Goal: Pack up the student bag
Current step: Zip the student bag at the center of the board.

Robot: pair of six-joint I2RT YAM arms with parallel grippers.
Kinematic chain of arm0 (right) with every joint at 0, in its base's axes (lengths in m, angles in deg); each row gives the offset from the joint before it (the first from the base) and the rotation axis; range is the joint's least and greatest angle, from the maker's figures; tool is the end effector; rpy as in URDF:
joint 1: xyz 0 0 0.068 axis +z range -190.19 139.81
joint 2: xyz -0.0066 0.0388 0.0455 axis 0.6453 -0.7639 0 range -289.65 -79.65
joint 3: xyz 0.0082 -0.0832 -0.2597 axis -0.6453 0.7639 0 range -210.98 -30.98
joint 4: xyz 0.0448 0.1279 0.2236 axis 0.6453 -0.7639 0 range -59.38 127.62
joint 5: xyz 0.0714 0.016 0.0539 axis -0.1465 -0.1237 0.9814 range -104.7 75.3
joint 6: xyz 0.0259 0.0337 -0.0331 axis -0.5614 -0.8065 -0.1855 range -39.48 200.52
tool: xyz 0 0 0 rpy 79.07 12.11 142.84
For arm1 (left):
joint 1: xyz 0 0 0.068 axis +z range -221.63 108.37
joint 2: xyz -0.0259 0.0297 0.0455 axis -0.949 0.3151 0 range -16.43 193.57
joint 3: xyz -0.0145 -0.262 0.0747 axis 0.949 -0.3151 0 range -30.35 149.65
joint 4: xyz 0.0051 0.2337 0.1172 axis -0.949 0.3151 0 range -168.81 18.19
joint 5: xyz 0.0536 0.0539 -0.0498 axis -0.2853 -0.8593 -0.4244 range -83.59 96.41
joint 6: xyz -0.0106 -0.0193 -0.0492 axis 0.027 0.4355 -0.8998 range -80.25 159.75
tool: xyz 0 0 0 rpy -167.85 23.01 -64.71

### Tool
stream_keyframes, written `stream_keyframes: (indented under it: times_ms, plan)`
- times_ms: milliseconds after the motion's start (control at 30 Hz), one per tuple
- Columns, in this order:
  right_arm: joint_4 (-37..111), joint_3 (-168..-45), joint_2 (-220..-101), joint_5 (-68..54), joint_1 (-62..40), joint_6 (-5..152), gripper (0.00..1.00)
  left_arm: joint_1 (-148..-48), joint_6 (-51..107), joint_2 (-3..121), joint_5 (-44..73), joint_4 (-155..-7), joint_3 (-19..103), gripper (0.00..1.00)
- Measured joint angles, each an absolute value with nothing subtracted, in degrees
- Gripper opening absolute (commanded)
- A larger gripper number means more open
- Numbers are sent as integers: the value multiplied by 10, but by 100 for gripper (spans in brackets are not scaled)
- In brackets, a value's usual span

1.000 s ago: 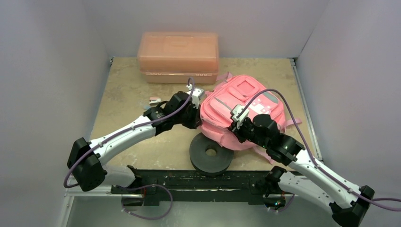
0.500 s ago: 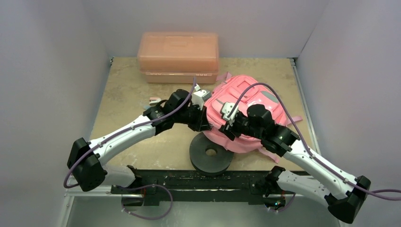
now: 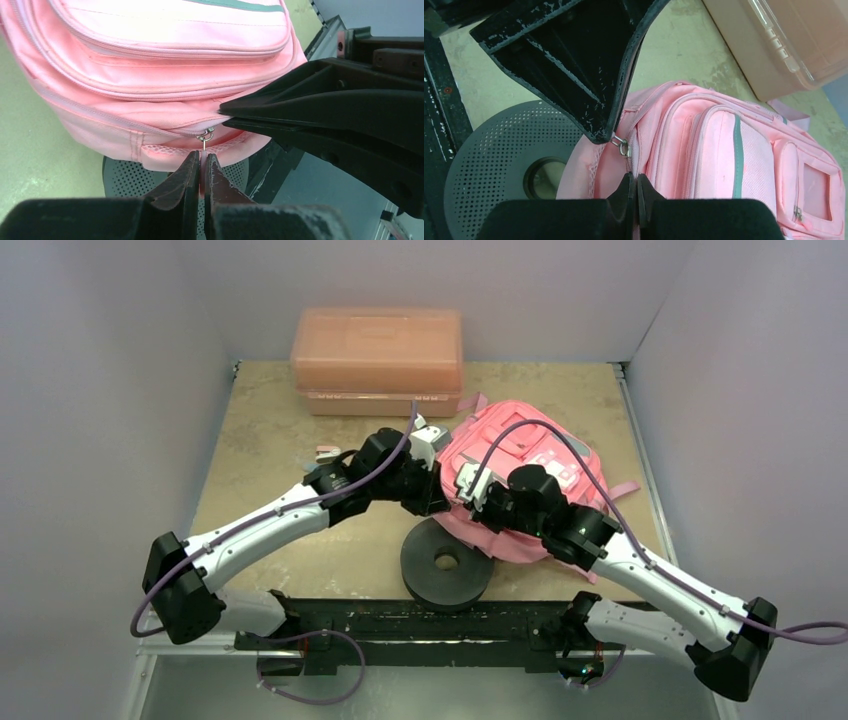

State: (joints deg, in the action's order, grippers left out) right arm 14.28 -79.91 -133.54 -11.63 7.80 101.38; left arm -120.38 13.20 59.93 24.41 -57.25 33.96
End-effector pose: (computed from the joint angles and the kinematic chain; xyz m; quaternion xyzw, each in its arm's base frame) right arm 0.1392 0.1574 0.3134 -0.4965 0.7001 0.1425 0.4930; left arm 0.1894 -0.2326 0.3179 0.2401 0.8400 -0.3942 0.2853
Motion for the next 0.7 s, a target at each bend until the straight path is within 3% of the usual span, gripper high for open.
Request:
stream_keyframes:
  times_ms: [367, 667, 700]
  plan:
    - [110, -751, -1239, -127, 77, 1020, 0, -1172, 121, 661, 123, -502, 383, 0]
    - [72, -713, -1130, -143, 72, 1033, 0, -1109, 139, 734, 212, -545, 397, 0]
    - [70, -713, -1126, -145, 72, 1035, 13, -1108, 139, 731, 225, -554, 394, 0]
